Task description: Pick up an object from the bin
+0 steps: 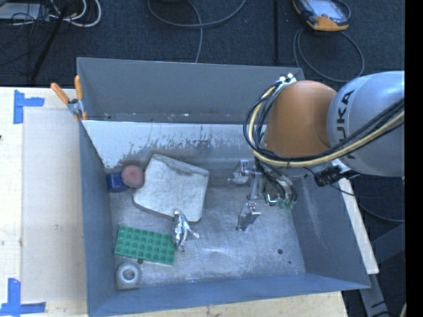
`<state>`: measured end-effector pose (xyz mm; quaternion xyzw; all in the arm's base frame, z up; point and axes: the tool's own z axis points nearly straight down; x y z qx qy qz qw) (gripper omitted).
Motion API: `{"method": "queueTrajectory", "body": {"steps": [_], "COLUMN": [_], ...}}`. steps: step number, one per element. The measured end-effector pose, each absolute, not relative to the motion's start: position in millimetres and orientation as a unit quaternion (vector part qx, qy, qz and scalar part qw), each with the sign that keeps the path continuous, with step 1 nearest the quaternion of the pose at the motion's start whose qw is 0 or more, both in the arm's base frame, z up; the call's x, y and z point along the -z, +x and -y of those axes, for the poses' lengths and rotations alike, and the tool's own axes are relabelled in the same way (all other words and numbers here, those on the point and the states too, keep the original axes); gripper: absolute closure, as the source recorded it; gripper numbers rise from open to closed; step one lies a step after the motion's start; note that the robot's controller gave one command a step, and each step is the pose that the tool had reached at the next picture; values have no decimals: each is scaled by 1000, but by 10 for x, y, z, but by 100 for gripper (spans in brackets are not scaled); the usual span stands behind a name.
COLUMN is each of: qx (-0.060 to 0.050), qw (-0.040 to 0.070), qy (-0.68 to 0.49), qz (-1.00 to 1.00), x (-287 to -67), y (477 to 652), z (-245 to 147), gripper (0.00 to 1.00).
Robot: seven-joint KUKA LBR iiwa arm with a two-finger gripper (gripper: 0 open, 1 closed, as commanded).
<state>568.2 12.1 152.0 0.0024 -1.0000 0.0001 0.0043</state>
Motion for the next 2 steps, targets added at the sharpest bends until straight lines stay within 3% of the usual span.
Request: {"method": "queueTrajectory", "body": {"steps": [1,2], "qx": [1,0], "qw": [2,0], "qy": [46,-17], "qz": [999,1000], "x": [-1348,-732], "y": [5667,5239], "z": [-783,-1088], "gripper": [0,0]}}
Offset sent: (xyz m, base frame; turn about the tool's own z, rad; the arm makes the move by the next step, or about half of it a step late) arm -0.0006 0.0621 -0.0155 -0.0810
